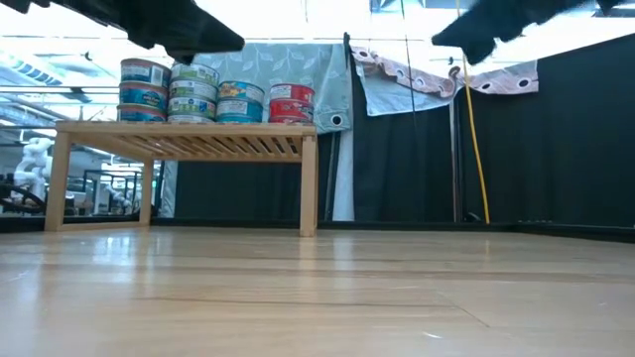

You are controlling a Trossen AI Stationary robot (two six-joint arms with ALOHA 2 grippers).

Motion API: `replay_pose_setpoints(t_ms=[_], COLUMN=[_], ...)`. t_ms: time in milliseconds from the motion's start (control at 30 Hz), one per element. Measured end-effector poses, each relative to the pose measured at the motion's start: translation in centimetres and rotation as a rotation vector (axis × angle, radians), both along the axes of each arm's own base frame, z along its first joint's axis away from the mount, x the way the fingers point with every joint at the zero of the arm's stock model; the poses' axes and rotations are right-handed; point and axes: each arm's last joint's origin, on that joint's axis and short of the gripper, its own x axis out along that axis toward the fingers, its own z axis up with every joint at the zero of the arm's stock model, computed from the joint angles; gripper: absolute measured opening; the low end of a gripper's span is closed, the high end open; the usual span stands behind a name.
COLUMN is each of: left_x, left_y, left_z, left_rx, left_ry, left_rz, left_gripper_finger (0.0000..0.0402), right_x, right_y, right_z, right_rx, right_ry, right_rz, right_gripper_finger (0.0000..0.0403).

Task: Stack canned seafood by type on shelf
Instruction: Return to Home Position

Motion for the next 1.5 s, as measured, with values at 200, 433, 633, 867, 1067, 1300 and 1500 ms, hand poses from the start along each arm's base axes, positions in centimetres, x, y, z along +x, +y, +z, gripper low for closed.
replay_pose_setpoints(t_ms=[200,433,633,867,1067,1300,1500], left_x=[0.1,-0.2,-1.2,-2.8,-5.1,-7.4,-8.0], left_y=[1.9,3.7,4.5,4.9,5.6,6.2,6.2], left_z=[-1.2,-2.8,-4.1,-6.1,-7.7,-8.3,-8.1], left_rx=[0.000,-0.051,-0.113,-0.113,-0.135,-0.172,-0.173], left_ry=[0.015,-0.024,-0.108,-0.129,-0.196,-0.240,-0.209], left_rz=[0.060,0.040,0.050,0.046,0.041,0.042,-0.001], left_gripper_finger=[0.0011,0.0011,0.0011,0.0011,0.0011,0.0011,0.0011], right_x=[-2.7,-4.9,-6.2,-7.0,-7.3,-7.4,-7.5], right_y=[-0.3,-0.5,-0.6,-0.8,-0.8,-0.8,-0.8], right_z=[-4.3,-6.7,-8.8,-10.6,-10.7,-10.6,-10.7], right_rx=[-0.009,0.033,0.119,0.147,0.129,0.131,0.129], right_ry=[-0.102,-0.150,-0.166,-0.172,-0.174,-0.188,-0.183], right_rz=[0.005,-0.014,-0.032,-0.043,-0.038,-0.034,-0.035], right_gripper_finger=[0.0001,0.0001,0.0000,0.0000,0.0000,0.0000,0.0000])
